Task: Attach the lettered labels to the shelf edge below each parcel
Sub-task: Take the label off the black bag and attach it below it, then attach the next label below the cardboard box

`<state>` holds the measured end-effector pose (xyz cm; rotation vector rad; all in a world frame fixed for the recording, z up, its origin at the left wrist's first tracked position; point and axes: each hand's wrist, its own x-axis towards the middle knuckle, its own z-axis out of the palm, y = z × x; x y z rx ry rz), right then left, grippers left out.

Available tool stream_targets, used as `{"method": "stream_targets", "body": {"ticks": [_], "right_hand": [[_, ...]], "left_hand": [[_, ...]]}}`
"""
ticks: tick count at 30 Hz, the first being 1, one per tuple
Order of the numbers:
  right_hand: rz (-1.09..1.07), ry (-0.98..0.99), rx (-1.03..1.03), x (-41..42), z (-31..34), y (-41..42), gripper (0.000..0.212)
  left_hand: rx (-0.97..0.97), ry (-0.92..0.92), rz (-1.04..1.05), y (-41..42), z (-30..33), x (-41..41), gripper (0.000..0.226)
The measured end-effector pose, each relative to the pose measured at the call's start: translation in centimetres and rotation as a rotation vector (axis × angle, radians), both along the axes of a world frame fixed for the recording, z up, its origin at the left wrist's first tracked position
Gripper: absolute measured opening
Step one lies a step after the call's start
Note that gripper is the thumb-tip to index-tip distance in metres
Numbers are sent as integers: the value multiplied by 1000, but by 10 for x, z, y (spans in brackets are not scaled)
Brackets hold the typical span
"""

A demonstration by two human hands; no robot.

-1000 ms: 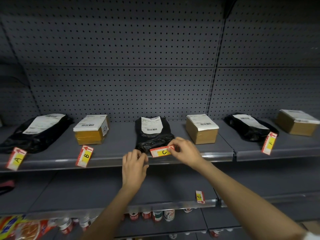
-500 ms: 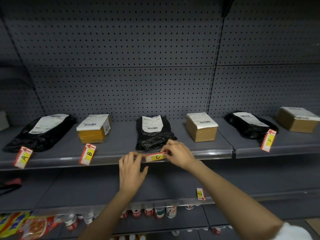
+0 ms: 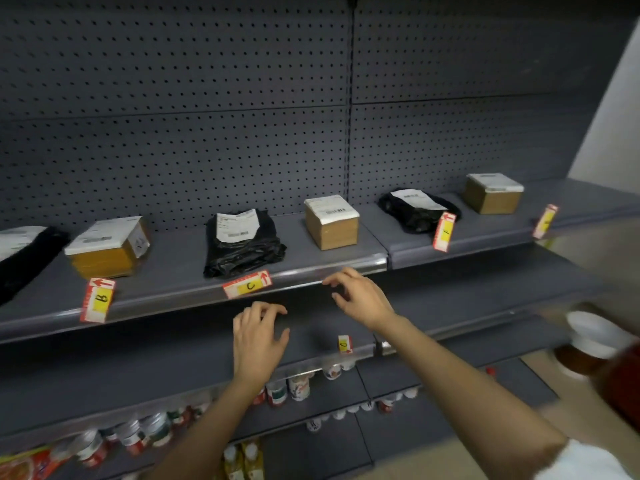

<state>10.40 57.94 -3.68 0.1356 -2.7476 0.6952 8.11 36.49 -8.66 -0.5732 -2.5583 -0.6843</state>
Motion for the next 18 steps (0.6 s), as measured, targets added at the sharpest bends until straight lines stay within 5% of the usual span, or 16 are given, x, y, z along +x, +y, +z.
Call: {"method": "stream_targets", "body": {"ticks": [12,18], "right_hand": [[-253,-161,-29,68,-44,92,28],[-311,-469,-39,54,-97,95,22]], "left_hand": [[28,-162,-191,101,-32,25,34],[-8,-291,-149,109,-68,15,29]]}}
